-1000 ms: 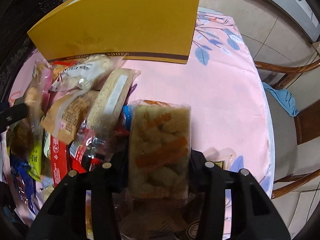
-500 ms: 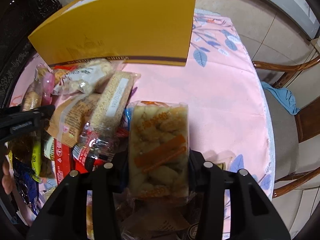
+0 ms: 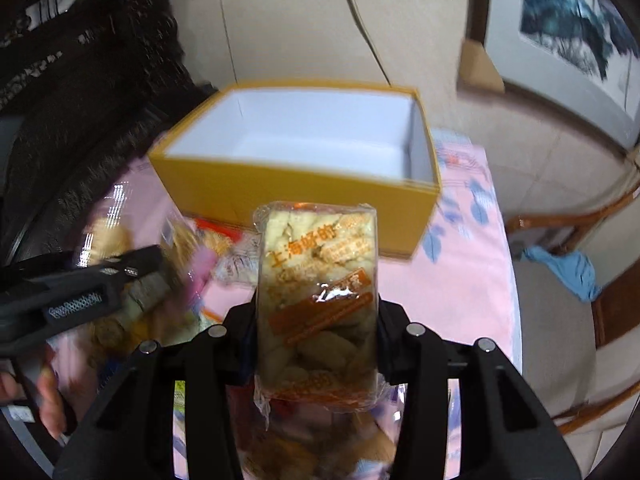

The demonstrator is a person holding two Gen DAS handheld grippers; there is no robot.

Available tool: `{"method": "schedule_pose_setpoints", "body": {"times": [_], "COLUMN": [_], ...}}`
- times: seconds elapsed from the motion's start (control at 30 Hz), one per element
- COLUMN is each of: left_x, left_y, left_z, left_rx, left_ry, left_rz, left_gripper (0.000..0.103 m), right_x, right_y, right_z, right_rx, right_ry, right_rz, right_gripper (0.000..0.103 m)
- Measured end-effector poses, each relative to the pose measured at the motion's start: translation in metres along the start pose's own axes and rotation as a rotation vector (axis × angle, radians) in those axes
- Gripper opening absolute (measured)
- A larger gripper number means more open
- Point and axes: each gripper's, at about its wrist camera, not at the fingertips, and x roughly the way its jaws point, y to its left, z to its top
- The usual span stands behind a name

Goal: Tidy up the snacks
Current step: 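Lower the crackers and bun into the yellow box and open both grippers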

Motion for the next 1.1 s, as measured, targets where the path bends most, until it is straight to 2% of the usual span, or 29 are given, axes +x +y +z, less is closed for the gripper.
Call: {"method": "schedule_pose_setpoints", "body": {"times": [0.17, 0.27, 0.53, 0.73, 0.8, 0.83, 0.87, 0.9, 0.93, 1.1], "left_x": [-0.015, -0.018, -0.017, -0.006, 0.001, 0.004, 0.006, 0.005, 0.003, -0.004], "left_y": [-0.028, -0.035, -0.038, -0.033, -0.032, -0.031, -0.029, -0.025, -0.023, -0.003], "left_z": [0.066, 0.087, 0.100, 0.128, 0.143, 0.150, 0.156, 0.161, 0.163, 0.154], "left_rx": [0.035, 0.048, 0.047, 0.036, 0.037, 0.034, 0.026, 0.013, 0.006, -0.032], "left_ry": [-0.088, -0.111, -0.122, -0.135, -0.125, -0.119, -0.121, -0.136, -0.144, -0.136], "left_rz": [0.014, 0.020, 0.016, 0.029, 0.034, 0.048, 0.076, 0.107, 0.107, 0.104], "left_gripper": [0.063, 0.063, 0.063, 0.064, 0.070, 0.089, 0.101, 0.101, 0.101, 0.101], "right_x": [-0.005, -0.008, -0.006, 0.013, 0.020, 0.028, 0.031, 0.035, 0.035, 0.020], "right_y": [-0.002, -0.008, -0.013, -0.007, -0.003, 0.000, 0.001, 0.002, 0.002, 0.002], "right_z": [0.055, 0.079, 0.097, 0.121, 0.134, 0.143, 0.147, 0.152, 0.154, 0.147], "right_rx": [0.006, 0.029, 0.037, 0.015, 0.004, -0.007, -0.011, -0.016, -0.016, -0.034], "right_ry": [-0.083, -0.112, -0.127, -0.131, -0.132, -0.119, -0.115, -0.114, -0.119, -0.136], "right_rz": [-0.031, -0.033, -0.039, -0.045, -0.048, -0.055, -0.069, -0.098, -0.107, -0.097], "right_gripper": [0.046, 0.046, 0.046, 0.046, 0.047, 0.048, 0.054, 0.060, 0.062, 0.066]}}
